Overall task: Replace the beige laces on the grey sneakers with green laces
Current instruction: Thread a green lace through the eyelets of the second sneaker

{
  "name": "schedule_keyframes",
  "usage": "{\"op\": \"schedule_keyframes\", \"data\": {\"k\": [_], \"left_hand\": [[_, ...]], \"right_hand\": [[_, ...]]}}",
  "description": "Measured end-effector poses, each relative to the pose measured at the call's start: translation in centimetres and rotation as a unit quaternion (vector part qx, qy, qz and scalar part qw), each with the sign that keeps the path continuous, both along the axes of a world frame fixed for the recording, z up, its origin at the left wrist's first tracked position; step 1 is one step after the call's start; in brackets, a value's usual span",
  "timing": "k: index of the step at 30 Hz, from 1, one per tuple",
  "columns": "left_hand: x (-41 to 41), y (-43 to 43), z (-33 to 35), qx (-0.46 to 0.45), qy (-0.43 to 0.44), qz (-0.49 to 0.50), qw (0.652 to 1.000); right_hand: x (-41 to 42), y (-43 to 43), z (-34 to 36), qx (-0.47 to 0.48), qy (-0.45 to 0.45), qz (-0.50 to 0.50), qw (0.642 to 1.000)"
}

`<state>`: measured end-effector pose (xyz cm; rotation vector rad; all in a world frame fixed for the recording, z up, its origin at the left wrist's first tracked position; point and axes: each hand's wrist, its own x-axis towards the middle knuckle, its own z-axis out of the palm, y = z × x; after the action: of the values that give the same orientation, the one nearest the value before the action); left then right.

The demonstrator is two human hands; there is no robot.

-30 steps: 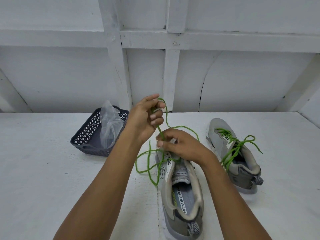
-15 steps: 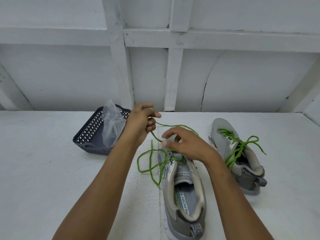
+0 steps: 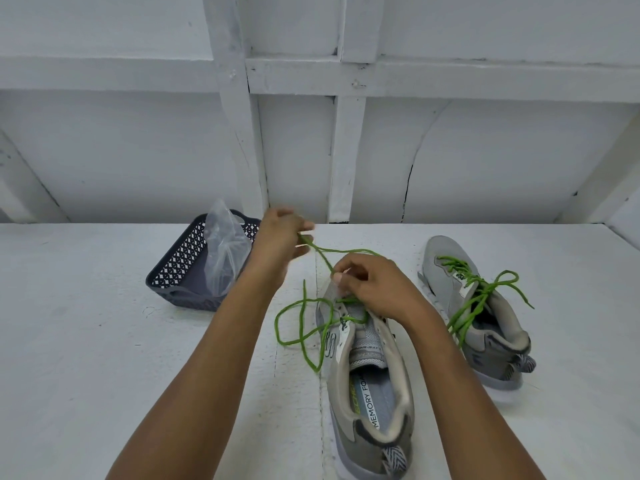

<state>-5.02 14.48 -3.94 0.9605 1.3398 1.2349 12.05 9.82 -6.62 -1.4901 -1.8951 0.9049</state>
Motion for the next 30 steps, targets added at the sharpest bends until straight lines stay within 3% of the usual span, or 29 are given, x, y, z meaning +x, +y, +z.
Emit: {"op": "schedule_keyframes", "data": {"k": [1,2,3,6,7,11,20,23,26,30], "left_hand": [[-0.3,0.0,-0.4,0.024,0.175,-0.007,0.984],[-0.4,-0.1,-0.7,0.058,0.314,-0.022,0.948],[-0.4,-0.3,-0.9,0.093,0.408,-0.046,0.907],[-0.1,-0.9,-0.9,0.138,0.552,-0.12,0.814],[-0.1,-1.1,-0.8,0.141,0.563,-0.151,0.8],[-0.3,-1.6,-0.8,0.181,0.46,-0.29,0.819],[-0.3,-2.1,-1.5,0.103,0.286,-0.396,0.867],[-0.4,-2.2,-1.9,0.087,0.291,-0.404,0.863],[-0.7,-2.1,-2.2,0.085,0.351,-0.389,0.848],[-1.6,-1.9,-2.5,0.076,0.4,-0.376,0.833]], "right_hand": [[0.1,0.0,0.2,0.0,0.011,-0.013,1.0],[0.3,0.0,0.4,0.001,0.021,-0.023,1.0],[0.4,0.0,0.6,0.001,0.031,-0.033,0.999],[0.9,0.0,0.9,-0.021,0.063,-0.05,0.997],[1.0,0.0,1.0,-0.029,0.071,-0.051,0.996],[1.4,-0.2,0.9,-0.05,0.096,-0.034,0.994],[1.9,-0.9,0.7,-0.043,0.087,-0.059,0.993],[1.8,-1.1,0.7,-0.044,0.079,-0.058,0.994],[1.9,-1.3,1.0,-0.033,0.023,-0.052,0.998],[1.8,-1.7,1.6,-0.101,-0.072,0.018,0.992]]}}
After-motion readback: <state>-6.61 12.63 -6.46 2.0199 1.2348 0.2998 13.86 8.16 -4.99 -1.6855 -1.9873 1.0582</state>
